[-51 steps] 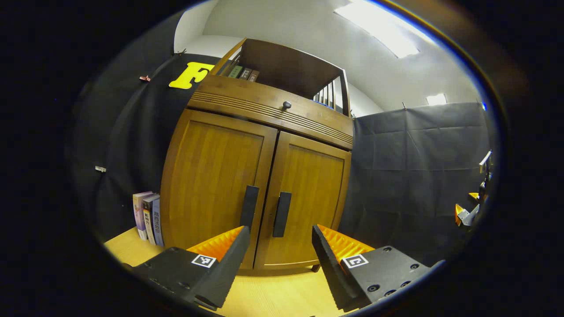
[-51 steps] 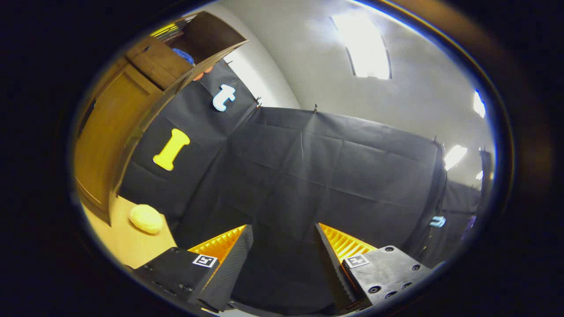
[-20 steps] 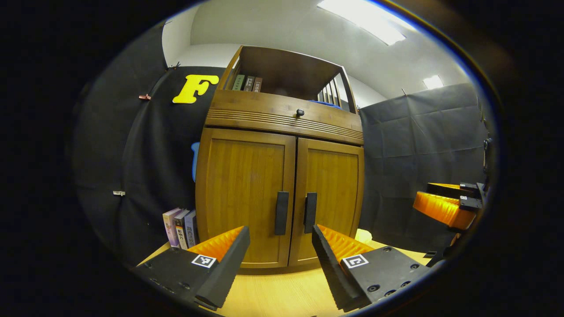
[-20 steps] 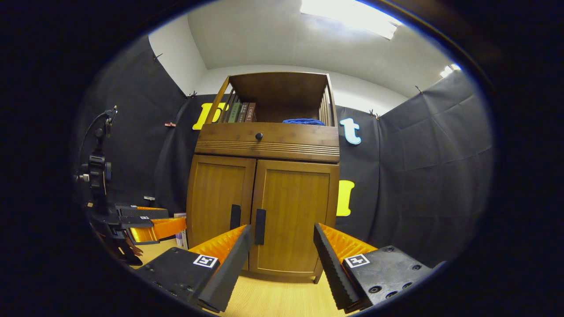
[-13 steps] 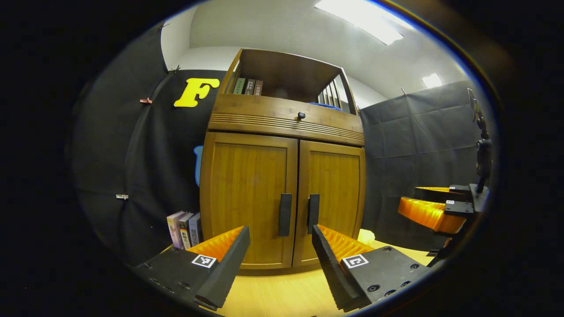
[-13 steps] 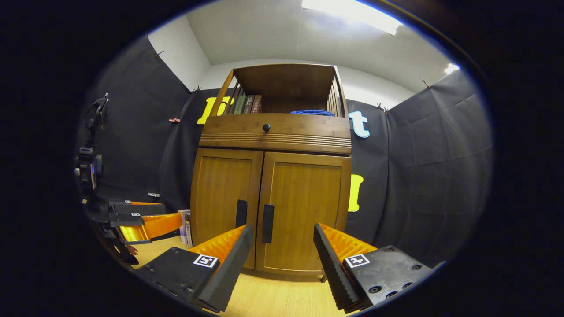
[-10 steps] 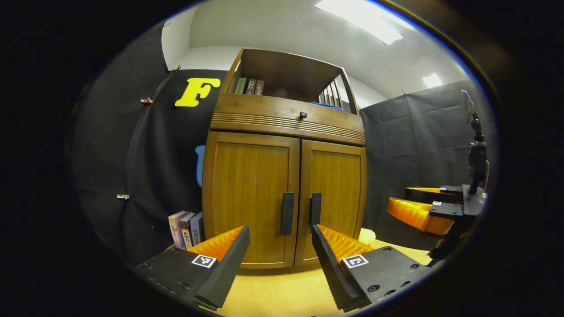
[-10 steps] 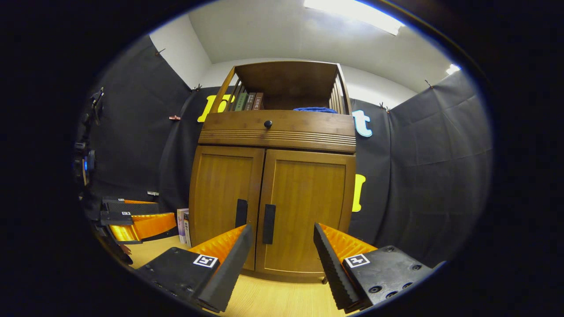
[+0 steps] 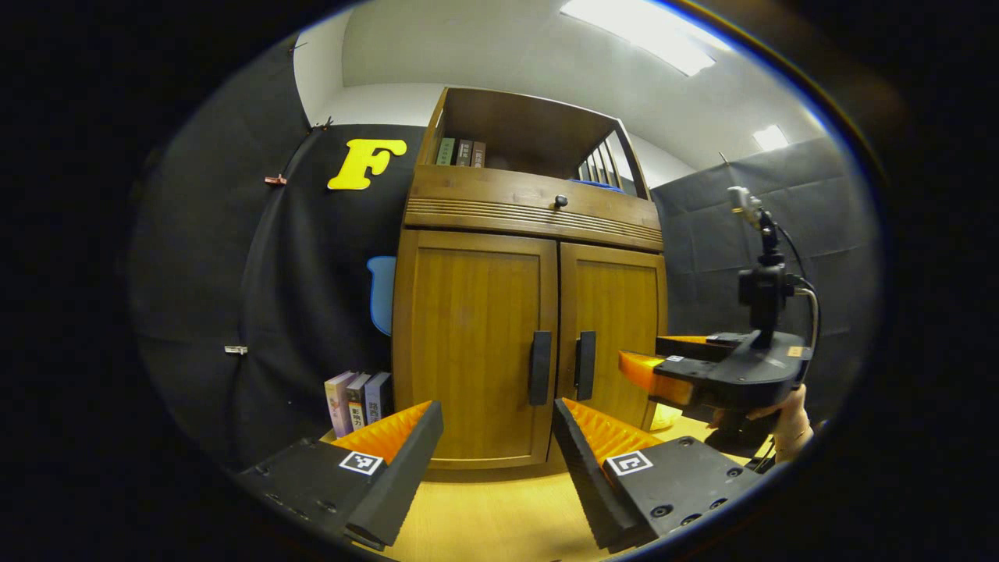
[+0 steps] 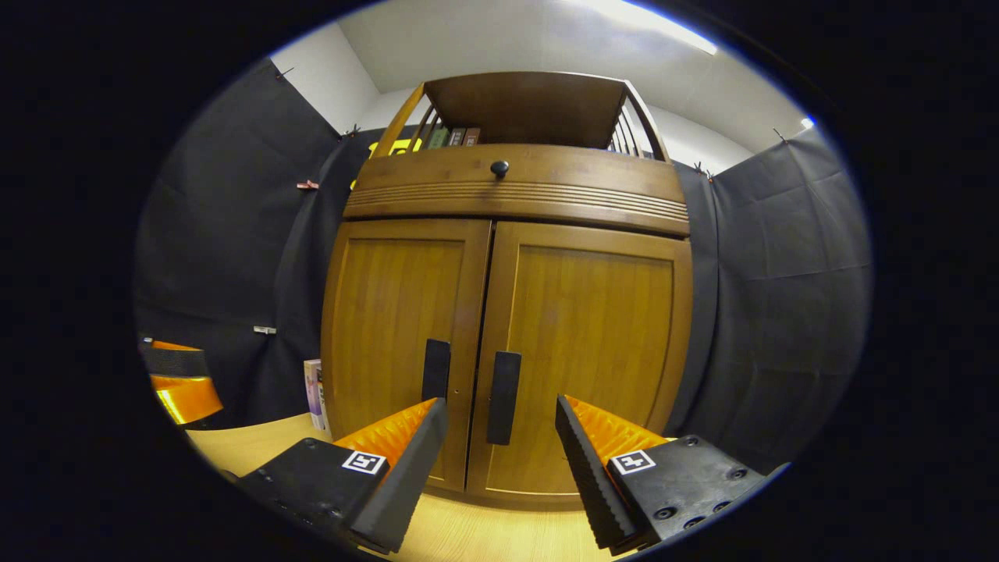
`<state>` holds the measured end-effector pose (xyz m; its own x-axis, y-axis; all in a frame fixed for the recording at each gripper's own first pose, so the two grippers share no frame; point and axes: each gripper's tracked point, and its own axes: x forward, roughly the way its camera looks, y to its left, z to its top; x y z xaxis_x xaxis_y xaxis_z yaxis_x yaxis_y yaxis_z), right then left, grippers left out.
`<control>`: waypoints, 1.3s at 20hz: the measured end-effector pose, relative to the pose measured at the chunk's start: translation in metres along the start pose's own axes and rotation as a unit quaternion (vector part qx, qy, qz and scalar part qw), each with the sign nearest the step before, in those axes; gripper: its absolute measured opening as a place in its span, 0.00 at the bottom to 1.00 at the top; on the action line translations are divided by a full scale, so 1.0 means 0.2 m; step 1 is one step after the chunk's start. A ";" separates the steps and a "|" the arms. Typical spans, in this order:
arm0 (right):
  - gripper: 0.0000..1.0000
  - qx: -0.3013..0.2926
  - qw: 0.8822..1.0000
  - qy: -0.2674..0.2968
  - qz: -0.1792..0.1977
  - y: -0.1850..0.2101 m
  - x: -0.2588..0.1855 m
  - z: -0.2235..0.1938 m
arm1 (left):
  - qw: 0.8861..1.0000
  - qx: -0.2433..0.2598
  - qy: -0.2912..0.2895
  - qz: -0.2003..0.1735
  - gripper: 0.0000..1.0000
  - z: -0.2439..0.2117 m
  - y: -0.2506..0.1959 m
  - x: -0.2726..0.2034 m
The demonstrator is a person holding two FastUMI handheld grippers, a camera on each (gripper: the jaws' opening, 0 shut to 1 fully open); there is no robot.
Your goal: Open the right door of the double-door shoe cabinet with the right hand, and open the left door with the left hand.
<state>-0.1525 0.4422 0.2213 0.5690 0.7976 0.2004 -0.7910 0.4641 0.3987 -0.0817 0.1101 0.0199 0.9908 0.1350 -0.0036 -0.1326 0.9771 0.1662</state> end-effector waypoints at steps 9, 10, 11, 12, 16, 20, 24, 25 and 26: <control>0.88 -0.020 0.998 0.006 -0.058 -0.02 0.43 -0.11 | 0.998 0.025 0.009 0.049 0.84 -0.02 0.21 -0.16; 0.88 -0.017 0.998 0.011 -0.063 -0.02 0.47 -0.13 | 0.998 0.026 0.009 0.051 0.88 -0.03 0.22 -0.18; 0.89 -0.016 0.998 0.016 -0.067 -0.02 0.51 -0.15 | 0.998 0.027 0.010 0.053 0.88 -0.03 0.23 -0.19; 0.89 -0.015 0.997 0.022 -0.071 -0.03 0.55 -0.17 | 0.998 0.029 0.011 0.056 0.88 -0.04 0.25 -0.21; 0.76 -0.007 0.995 0.036 -0.092 -0.07 0.66 -0.23 | 0.998 0.028 0.019 0.054 0.88 -0.06 0.28 -0.25; 0.46 0.018 0.995 0.046 -0.082 -0.04 0.69 -0.25 | 0.997 0.023 0.021 0.067 0.88 -0.06 0.34 -0.27; 0.29 0.013 0.996 0.050 -0.076 -0.04 0.68 -0.24 | 0.997 0.009 0.019 0.072 0.88 -0.06 0.35 -0.26; 0.29 0.013 0.996 0.051 -0.073 -0.04 0.67 -0.25 | 0.997 0.005 0.024 0.071 0.88 -0.06 0.35 -0.26; 0.29 0.011 0.996 0.053 -0.070 -0.03 0.66 -0.26 | 0.997 0.003 0.028 0.074 0.88 -0.06 0.36 -0.27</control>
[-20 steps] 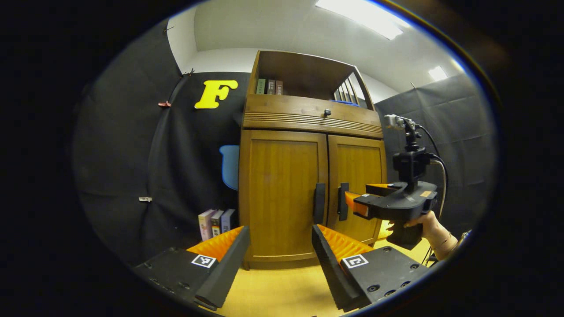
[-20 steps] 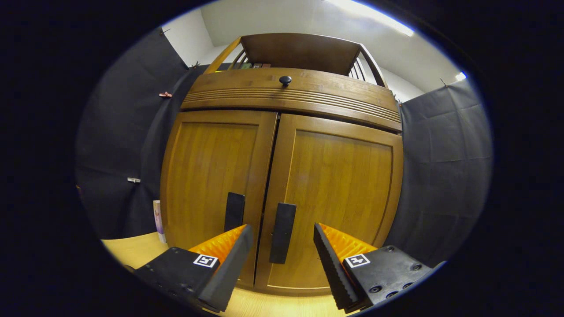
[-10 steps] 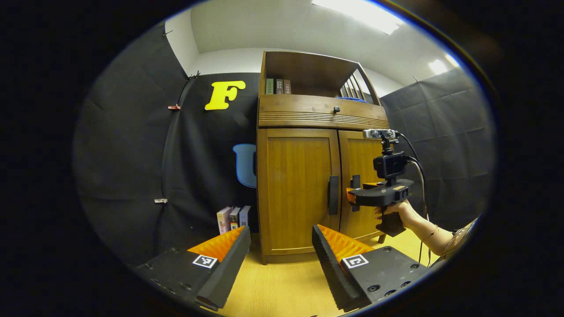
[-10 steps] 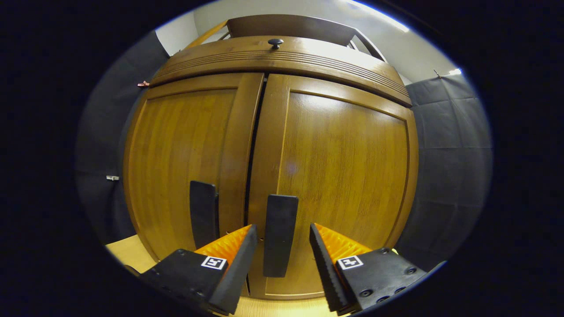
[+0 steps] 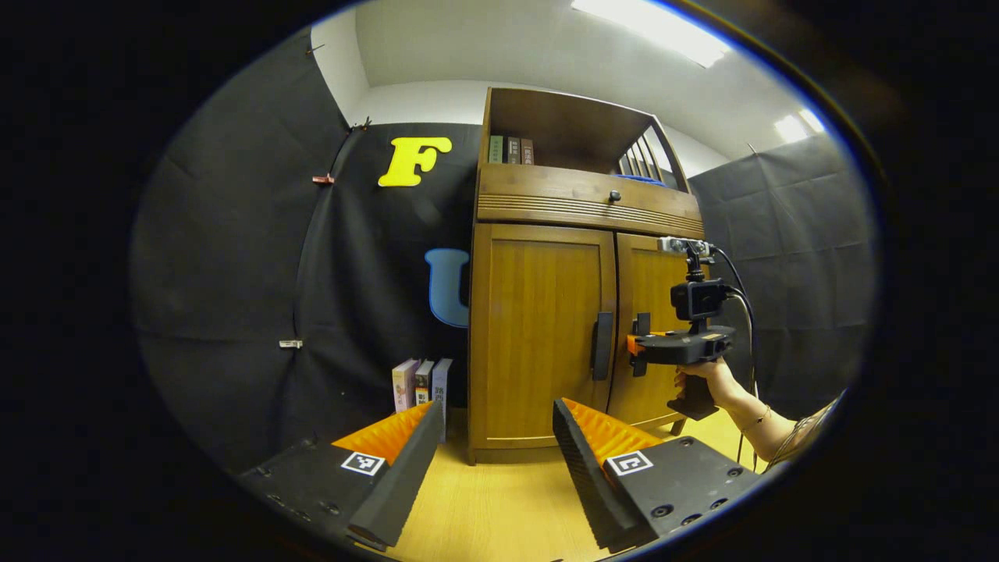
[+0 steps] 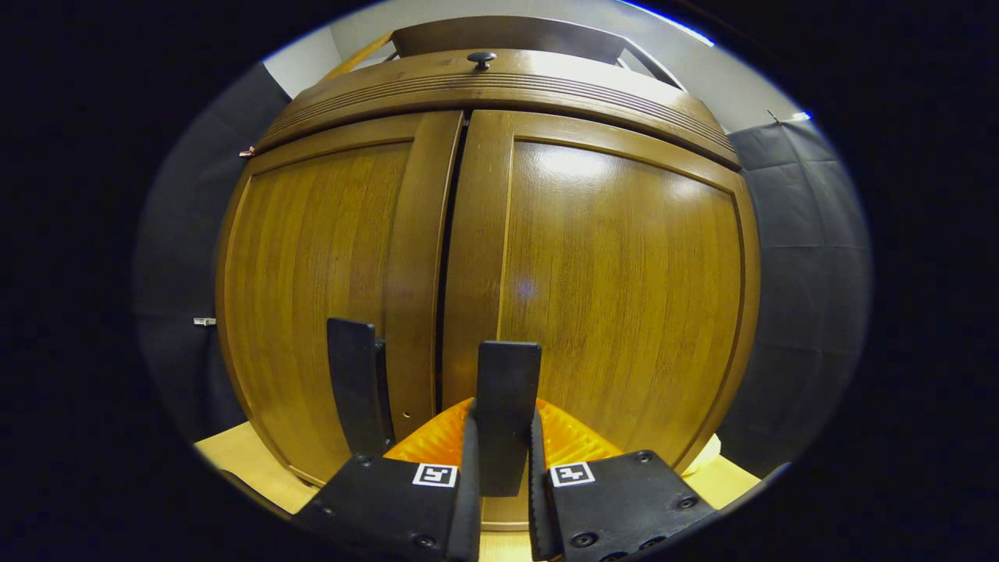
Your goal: Open the right door of the double-door shoe cabinet with the right hand, and open the left door with the left hand.
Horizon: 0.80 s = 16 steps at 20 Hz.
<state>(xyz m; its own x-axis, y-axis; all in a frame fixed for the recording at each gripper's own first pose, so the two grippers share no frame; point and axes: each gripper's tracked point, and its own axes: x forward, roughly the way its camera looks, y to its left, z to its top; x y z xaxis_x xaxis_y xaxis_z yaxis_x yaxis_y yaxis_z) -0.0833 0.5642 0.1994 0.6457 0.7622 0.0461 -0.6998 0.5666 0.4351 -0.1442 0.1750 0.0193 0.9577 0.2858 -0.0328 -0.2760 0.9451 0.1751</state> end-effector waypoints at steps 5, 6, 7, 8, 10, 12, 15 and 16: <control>0.29 0.006 1.000 -0.003 0.019 -0.01 -0.13 0.01 | 0.999 0.012 -0.003 0.033 0.88 0.03 0.04 -0.03; 0.29 0.014 0.999 -0.005 0.029 -0.01 -0.16 0.01 | 0.999 0.011 -0.002 0.033 0.88 0.03 0.01 -0.03; 0.29 0.020 0.999 -0.009 0.039 -0.02 -0.22 0.01 | 0.999 0.011 -0.001 0.032 0.88 0.03 -0.01 -0.04; 0.28 0.021 0.999 -0.013 0.045 -0.03 -0.27 0.01 | 0.999 0.011 0.000 0.031 0.88 0.03 -0.03 -0.05; 0.28 0.019 0.998 -0.018 0.054 -0.07 -0.35 0.02 | 1.000 0.011 0.002 0.025 0.88 0.03 -0.09 -0.05; 0.25 0.019 0.998 -0.020 0.064 -0.11 -0.45 0.02 | 1.000 0.007 0.002 0.016 0.88 0.02 -0.15 -0.06; 0.25 0.021 0.997 -0.019 0.077 -0.21 -0.61 0.01 | 1.000 0.002 0.003 0.005 0.88 0.02 -0.24 -0.05; 0.25 0.018 0.997 -0.021 0.078 -0.24 -0.65 0.02 | 1.000 -0.001 0.005 0.002 0.88 0.01 -0.26 -0.05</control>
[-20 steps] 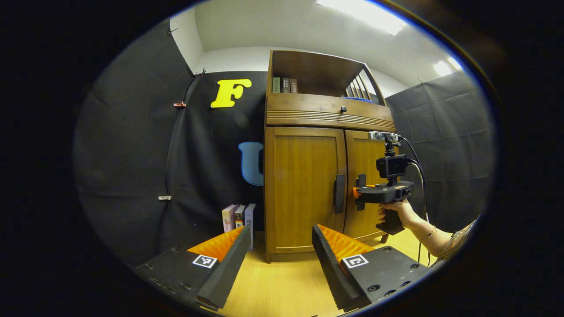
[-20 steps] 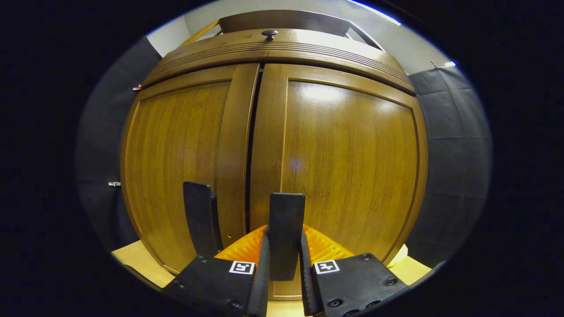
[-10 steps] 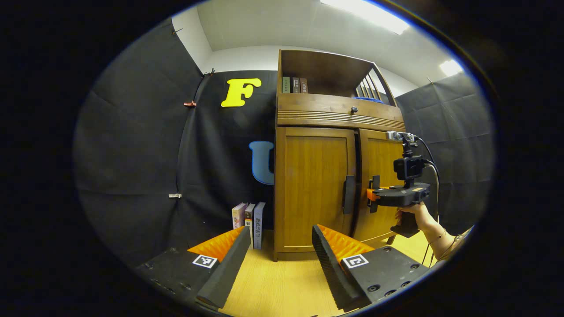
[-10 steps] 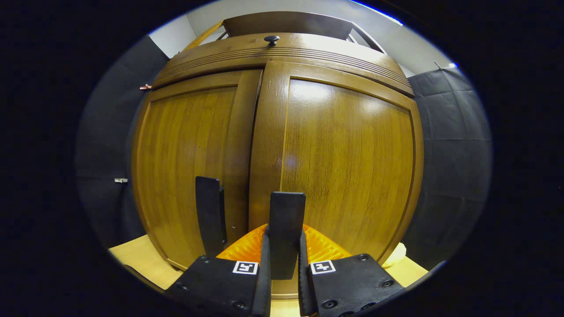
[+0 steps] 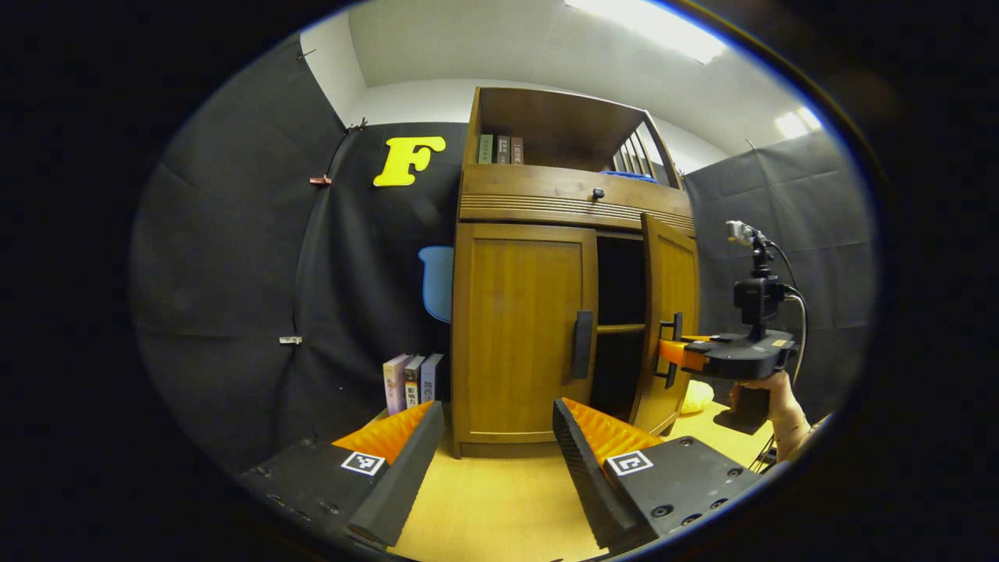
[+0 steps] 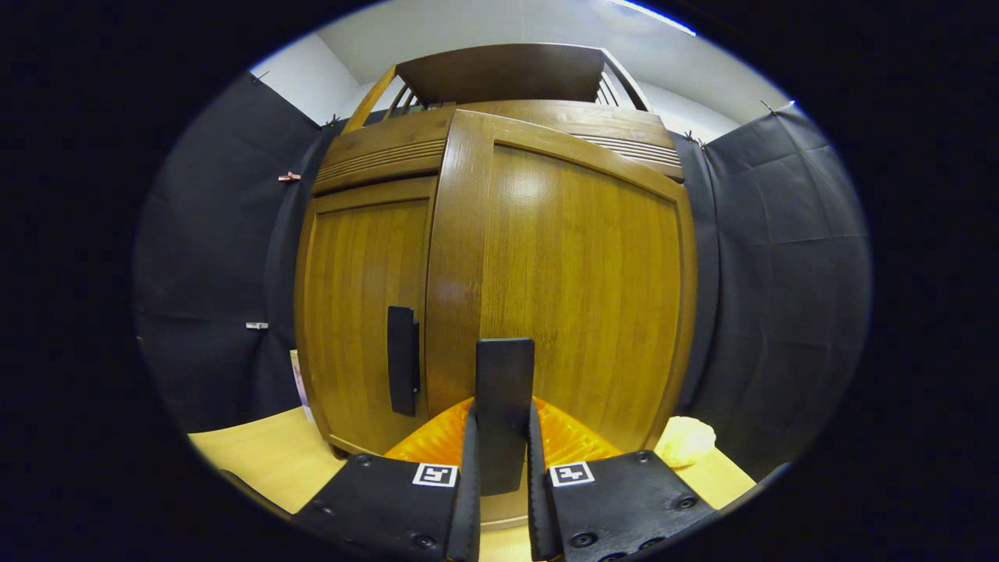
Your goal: Open the right door of the double-door shoe cabinet with the right hand, and open the left door with the left hand.
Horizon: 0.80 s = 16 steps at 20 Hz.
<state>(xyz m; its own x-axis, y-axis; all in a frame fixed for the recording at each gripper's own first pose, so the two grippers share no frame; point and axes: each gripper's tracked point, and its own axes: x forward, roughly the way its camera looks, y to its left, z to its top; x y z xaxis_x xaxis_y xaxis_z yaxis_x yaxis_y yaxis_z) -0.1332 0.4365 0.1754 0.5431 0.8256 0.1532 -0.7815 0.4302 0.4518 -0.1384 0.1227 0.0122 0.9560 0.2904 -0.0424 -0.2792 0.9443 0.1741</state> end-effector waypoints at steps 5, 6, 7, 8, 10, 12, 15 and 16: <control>0.28 -0.014 1.000 -0.005 0.001 -0.15 -0.21 0.04 | 1.000 -0.005 0.006 -0.012 0.88 -0.02 -0.11 0.05; 0.28 -0.013 1.000 -0.006 0.000 -0.18 -0.24 0.05 | 1.000 -0.005 0.007 -0.014 0.88 -0.02 -0.14 0.07; 0.28 -0.012 1.000 -0.007 -0.002 -0.22 -0.28 0.05 | 1.000 -0.005 0.008 -0.018 0.88 -0.02 -0.17 0.08; 0.28 -0.012 1.000 -0.010 -0.005 -0.26 -0.32 0.06 | 1.000 -0.006 0.009 -0.022 0.88 -0.02 -0.19 0.10; 0.28 -0.015 1.000 -0.013 -0.010 -0.33 -0.37 0.07 | 0.999 -0.009 0.009 -0.032 0.88 -0.03 -0.25 0.15; 0.27 -0.019 1.000 -0.013 -0.020 -0.43 -0.43 0.07 | 0.999 -0.014 0.013 -0.048 0.88 -0.04 -0.33 0.19; 0.24 -0.018 0.998 -0.013 -0.050 -0.62 -0.50 0.08 | 0.997 -0.010 0.017 -0.077 0.88 -0.06 -0.44 0.27; 0.23 -0.019 0.998 -0.019 -0.065 -0.70 -0.51 0.10 | 0.996 -0.009 0.017 -0.087 0.88 -0.05 -0.49 0.31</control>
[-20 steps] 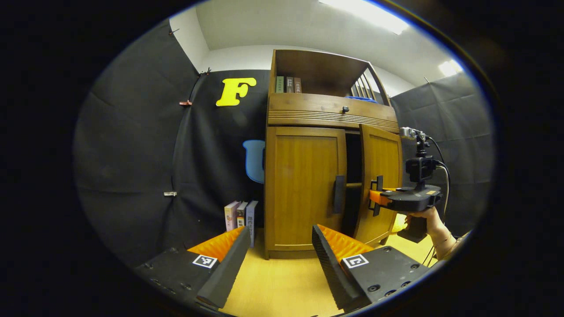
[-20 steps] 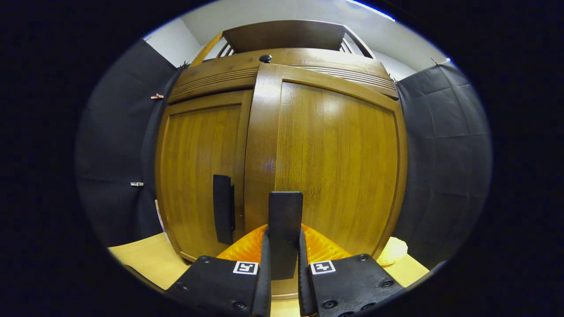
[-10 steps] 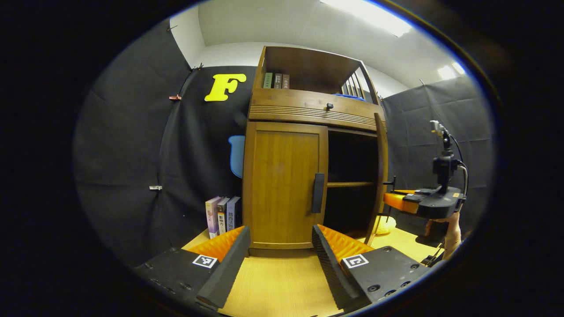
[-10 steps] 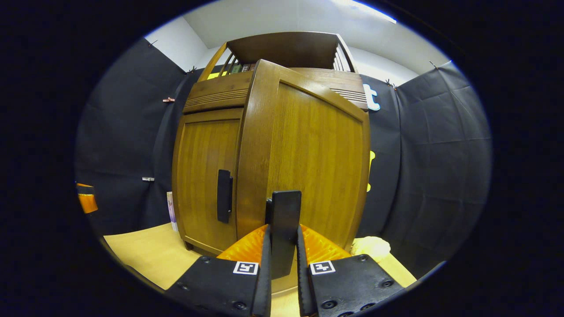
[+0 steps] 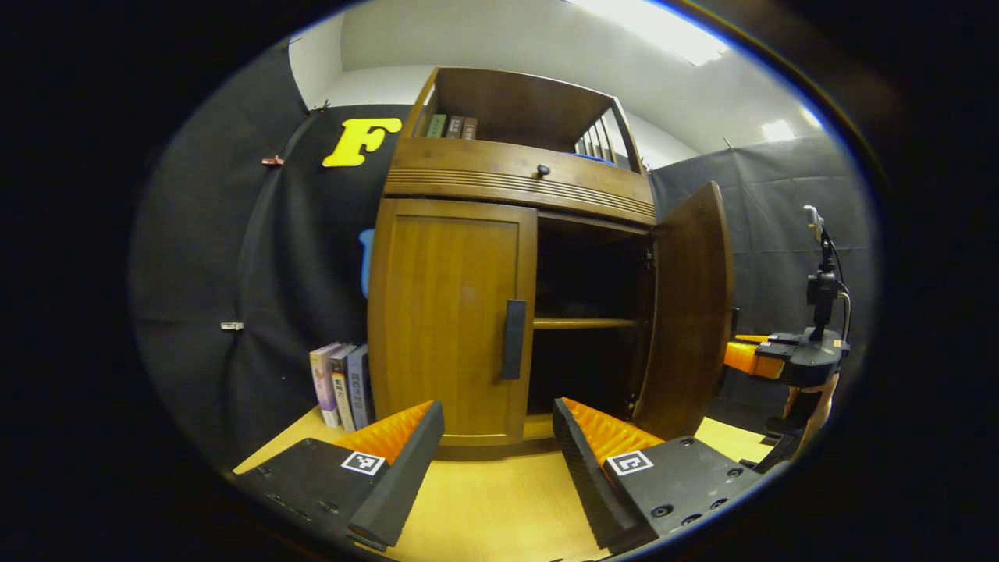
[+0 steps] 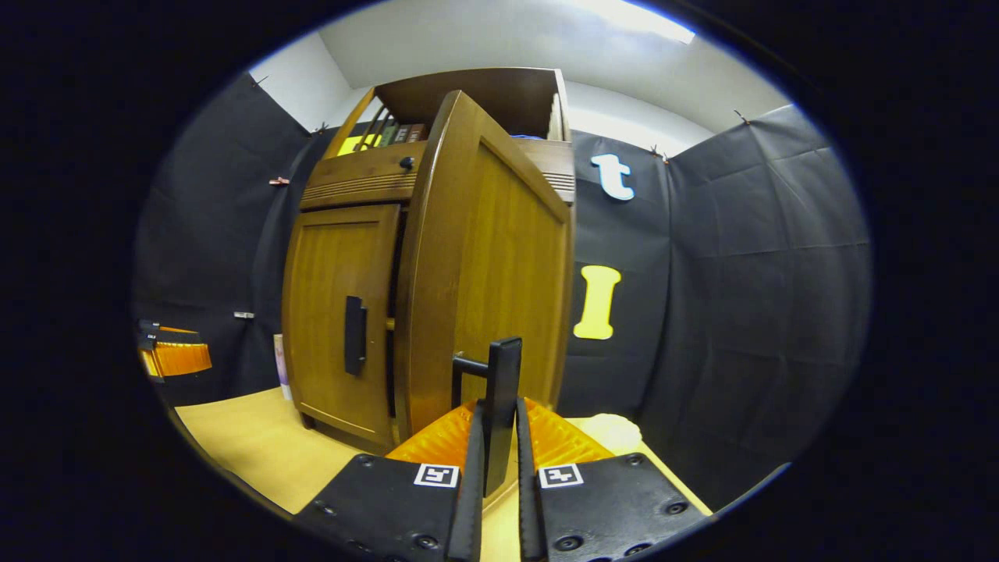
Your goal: Open the right door of the double-door shoe cabinet with the right hand, and open the left door with the left hand.
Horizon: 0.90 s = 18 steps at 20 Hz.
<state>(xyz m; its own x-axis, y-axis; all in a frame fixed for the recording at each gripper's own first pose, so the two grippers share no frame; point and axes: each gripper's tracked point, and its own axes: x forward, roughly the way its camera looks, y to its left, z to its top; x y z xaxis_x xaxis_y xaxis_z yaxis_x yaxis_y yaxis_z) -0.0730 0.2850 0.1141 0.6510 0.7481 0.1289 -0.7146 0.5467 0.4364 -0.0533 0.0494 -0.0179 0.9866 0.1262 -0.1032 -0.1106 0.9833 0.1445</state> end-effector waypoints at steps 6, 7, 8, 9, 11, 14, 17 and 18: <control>0.13 0.037 0.999 0.013 -0.001 -0.23 0.00 -0.02 | 0.998 0.000 0.007 -0.057 0.88 -0.02 -0.21 0.23; 0.23 0.028 1.000 0.013 0.005 -0.24 0.00 -0.02 | 0.998 -0.002 0.007 -0.062 0.88 -0.03 -0.23 0.26; 0.13 0.022 1.000 0.017 0.012 -0.23 0.00 -0.02 | 0.998 -0.002 0.008 -0.064 0.88 -0.04 -0.24 0.29; 0.12 0.020 0.999 0.022 0.013 -0.24 -0.01 -0.02 | 0.998 0.000 0.009 -0.062 0.88 -0.04 -0.25 0.32; 0.10 0.020 0.999 0.029 0.006 -0.30 -0.03 -0.01 | 0.998 0.003 0.008 -0.055 0.88 -0.04 -0.24 0.38; 0.08 0.023 0.999 0.017 -0.021 -0.40 -0.11 0.02 | 0.999 0.003 -0.006 -0.053 0.84 -0.01 -0.23 0.49; 0.13 -0.006 0.997 -0.008 -0.072 -0.54 -0.20 0.08 | 0.999 0.010 -0.029 -0.033 0.87 0.06 -0.16 0.64; 0.07 -0.013 0.997 -0.017 -0.078 -0.56 -0.23 0.11 | 0.999 0.010 -0.039 -0.023 0.88 0.07 -0.13 0.69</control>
<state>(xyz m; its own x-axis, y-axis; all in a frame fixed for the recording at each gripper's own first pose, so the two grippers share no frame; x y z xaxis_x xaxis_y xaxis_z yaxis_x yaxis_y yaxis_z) -0.0176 0.1816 0.0786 0.7624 0.6405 0.0927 -0.6107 0.6646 0.4307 0.0878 0.0392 -0.0219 0.9970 0.0689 -0.0344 -0.0625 0.9849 0.1617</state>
